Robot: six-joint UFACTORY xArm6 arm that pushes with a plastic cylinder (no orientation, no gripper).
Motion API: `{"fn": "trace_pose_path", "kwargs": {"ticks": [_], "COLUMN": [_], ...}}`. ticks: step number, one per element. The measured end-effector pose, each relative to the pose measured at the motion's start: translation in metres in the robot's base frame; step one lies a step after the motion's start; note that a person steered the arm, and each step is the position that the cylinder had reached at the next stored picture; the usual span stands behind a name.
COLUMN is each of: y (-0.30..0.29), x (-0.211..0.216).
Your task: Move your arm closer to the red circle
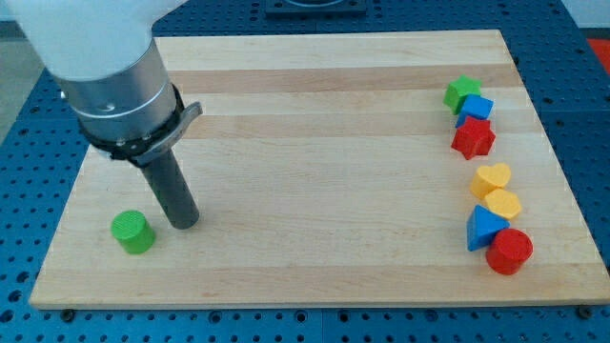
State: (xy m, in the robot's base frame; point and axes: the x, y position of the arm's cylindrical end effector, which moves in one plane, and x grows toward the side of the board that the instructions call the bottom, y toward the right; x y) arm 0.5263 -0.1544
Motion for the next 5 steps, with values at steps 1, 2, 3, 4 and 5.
{"fn": "trace_pose_path", "kwargs": {"ticks": [1,2,3,4,5], "y": [-0.019,-0.051,-0.040,0.024,0.063], "x": [0.008,0.027,0.028,0.027,-0.023]}}
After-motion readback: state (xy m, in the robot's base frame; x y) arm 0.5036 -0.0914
